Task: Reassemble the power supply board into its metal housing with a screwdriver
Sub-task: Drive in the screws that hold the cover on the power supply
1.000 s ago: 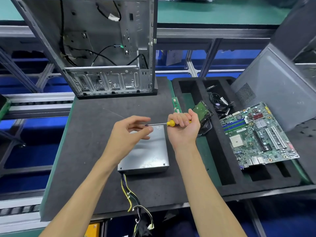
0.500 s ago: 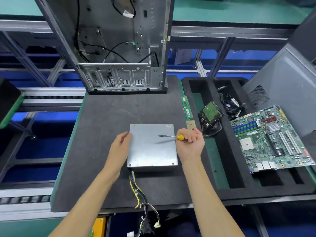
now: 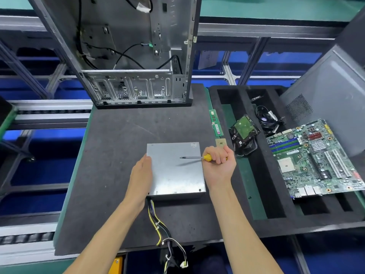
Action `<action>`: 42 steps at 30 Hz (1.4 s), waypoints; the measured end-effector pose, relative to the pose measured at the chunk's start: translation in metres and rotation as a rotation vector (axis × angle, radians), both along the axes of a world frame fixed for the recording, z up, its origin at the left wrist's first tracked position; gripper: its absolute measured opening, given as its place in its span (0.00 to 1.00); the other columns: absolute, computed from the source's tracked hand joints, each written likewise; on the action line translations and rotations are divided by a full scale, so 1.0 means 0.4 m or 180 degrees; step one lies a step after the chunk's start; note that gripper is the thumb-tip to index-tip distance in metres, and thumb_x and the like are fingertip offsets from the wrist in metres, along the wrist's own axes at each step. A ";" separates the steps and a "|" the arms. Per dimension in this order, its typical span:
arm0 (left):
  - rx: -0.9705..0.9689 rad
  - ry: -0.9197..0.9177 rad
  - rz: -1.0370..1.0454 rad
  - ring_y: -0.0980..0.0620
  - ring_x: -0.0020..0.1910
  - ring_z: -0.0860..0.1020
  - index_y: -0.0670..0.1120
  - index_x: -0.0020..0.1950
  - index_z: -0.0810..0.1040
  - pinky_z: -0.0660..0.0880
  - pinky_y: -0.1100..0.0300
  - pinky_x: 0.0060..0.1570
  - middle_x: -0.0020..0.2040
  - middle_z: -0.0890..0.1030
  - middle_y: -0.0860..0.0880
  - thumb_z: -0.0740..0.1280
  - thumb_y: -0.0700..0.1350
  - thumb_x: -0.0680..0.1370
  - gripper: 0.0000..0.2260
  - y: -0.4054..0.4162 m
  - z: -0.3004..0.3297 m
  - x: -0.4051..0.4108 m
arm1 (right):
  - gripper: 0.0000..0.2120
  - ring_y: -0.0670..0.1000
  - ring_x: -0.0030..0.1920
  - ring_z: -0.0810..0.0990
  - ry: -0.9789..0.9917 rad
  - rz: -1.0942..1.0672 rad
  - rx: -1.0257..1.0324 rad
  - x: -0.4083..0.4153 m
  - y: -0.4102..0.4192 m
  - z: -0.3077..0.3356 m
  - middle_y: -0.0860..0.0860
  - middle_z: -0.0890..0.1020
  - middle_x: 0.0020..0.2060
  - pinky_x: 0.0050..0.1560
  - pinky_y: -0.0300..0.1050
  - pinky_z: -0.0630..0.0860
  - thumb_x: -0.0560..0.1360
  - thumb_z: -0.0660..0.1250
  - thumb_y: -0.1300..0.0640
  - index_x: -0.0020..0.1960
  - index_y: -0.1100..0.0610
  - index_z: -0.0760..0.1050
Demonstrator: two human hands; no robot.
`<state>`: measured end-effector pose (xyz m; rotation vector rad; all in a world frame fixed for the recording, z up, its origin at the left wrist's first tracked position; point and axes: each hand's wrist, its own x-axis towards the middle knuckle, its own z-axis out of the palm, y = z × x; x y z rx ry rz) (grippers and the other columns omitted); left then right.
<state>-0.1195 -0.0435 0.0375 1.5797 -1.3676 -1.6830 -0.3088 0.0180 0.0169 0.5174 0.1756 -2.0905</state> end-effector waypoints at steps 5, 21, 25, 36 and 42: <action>-0.0011 0.0033 0.0159 0.58 0.46 0.83 0.61 0.46 0.84 0.77 0.59 0.46 0.46 0.86 0.60 0.52 0.48 0.83 0.20 -0.049 0.000 0.019 | 0.23 0.48 0.25 0.56 -0.0013 0.0117 0.0073 0.016 -0.056 -0.002 0.45 0.56 0.24 0.27 0.40 0.61 0.81 0.59 0.60 0.29 0.51 0.56; -0.0101 -0.0094 0.0409 0.54 0.45 0.80 0.53 0.45 0.82 0.75 0.59 0.49 0.43 0.85 0.58 0.54 0.49 0.82 0.17 -0.158 0.012 0.109 | 0.23 0.49 0.25 0.57 -0.0090 0.0536 0.0077 0.091 -0.202 0.007 0.47 0.58 0.23 0.26 0.41 0.63 0.79 0.61 0.60 0.27 0.52 0.57; -0.0346 -0.0206 0.0198 0.57 0.48 0.81 0.59 0.47 0.82 0.76 0.64 0.47 0.46 0.85 0.60 0.54 0.48 0.83 0.17 -0.157 0.018 0.111 | 0.23 0.48 0.25 0.57 0.0080 0.0602 0.0107 0.088 -0.198 0.020 0.46 0.59 0.23 0.27 0.41 0.63 0.79 0.61 0.60 0.28 0.52 0.57; -0.2202 -0.0448 -0.0890 0.58 0.56 0.75 0.54 0.52 0.79 0.67 0.71 0.58 0.52 0.80 0.58 0.68 0.33 0.75 0.15 -0.064 0.061 0.064 | 0.20 0.45 0.23 0.56 0.1617 0.0861 -0.0126 0.059 -0.154 0.196 0.45 0.60 0.21 0.24 0.39 0.59 0.81 0.62 0.56 0.32 0.52 0.62; -0.2461 -0.0785 -0.1527 0.57 0.53 0.70 0.54 0.53 0.81 0.66 0.56 0.60 0.49 0.75 0.59 0.74 0.39 0.73 0.13 -0.013 0.026 0.042 | 0.21 0.45 0.22 0.54 0.3024 0.1012 0.0072 0.074 -0.105 0.272 0.46 0.59 0.20 0.24 0.39 0.54 0.80 0.61 0.57 0.29 0.51 0.62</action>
